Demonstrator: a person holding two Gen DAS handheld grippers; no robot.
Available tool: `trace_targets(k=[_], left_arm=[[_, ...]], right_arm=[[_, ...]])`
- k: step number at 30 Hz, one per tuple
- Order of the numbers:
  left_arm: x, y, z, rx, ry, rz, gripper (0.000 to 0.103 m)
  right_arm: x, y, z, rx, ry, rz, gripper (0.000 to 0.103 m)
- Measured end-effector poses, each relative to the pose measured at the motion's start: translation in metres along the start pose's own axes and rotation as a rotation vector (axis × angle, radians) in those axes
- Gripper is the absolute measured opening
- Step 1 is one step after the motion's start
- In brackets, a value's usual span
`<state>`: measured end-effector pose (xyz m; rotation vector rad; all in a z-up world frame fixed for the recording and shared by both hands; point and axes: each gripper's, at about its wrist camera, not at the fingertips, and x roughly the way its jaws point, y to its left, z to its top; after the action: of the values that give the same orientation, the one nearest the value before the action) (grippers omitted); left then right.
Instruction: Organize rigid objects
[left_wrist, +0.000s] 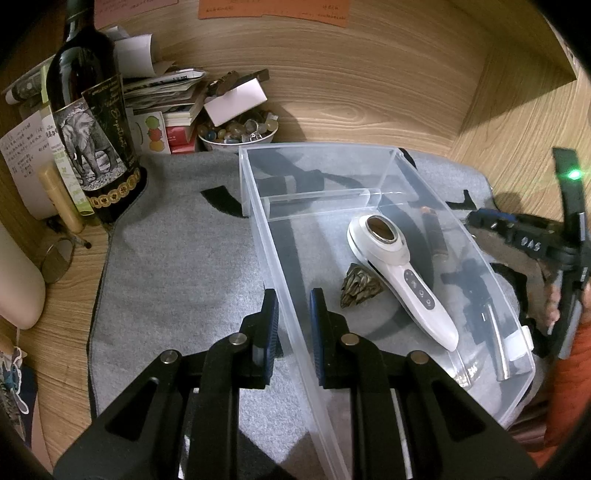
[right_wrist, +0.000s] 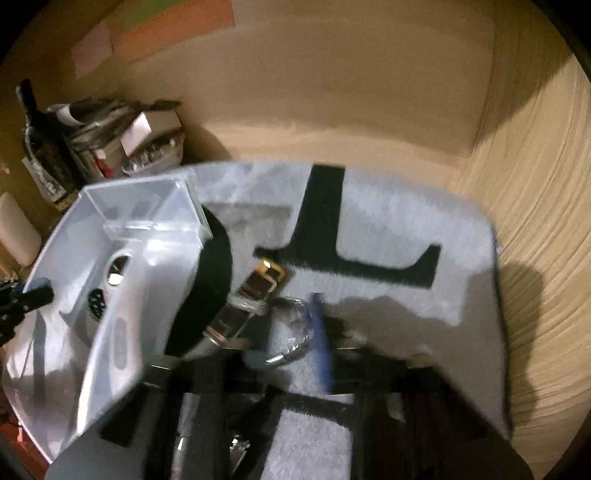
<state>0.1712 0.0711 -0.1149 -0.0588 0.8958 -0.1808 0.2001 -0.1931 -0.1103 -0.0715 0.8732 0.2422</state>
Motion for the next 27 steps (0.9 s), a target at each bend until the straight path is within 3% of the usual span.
trace_targets(k=[7, 13, 20, 23, 27], left_arm=[[0.000, 0.000, 0.000, -0.001, -0.001, -0.002, 0.016], [0.000, 0.001, 0.001, -0.005, 0.000, -0.005, 0.016], [0.000, 0.000, 0.001, 0.001, 0.000, -0.002, 0.016], [0.000, 0.000, 0.000, 0.000, 0.000, -0.001, 0.016], [0.001, 0.001, 0.001, -0.007, 0.000, 0.000, 0.016]], right_arm=[[-0.025, 0.003, 0.009, -0.005, -0.067, 0.014, 0.005], [0.003, 0.004, -0.001, -0.016, 0.042, -0.006, 0.034], [0.040, 0.008, -0.016, -0.046, 0.173, -0.004, 0.037], [0.047, 0.009, -0.015, -0.061, 0.183, 0.002, 0.050], [0.054, 0.012, -0.010, -0.079, 0.183, -0.006, 0.051]])
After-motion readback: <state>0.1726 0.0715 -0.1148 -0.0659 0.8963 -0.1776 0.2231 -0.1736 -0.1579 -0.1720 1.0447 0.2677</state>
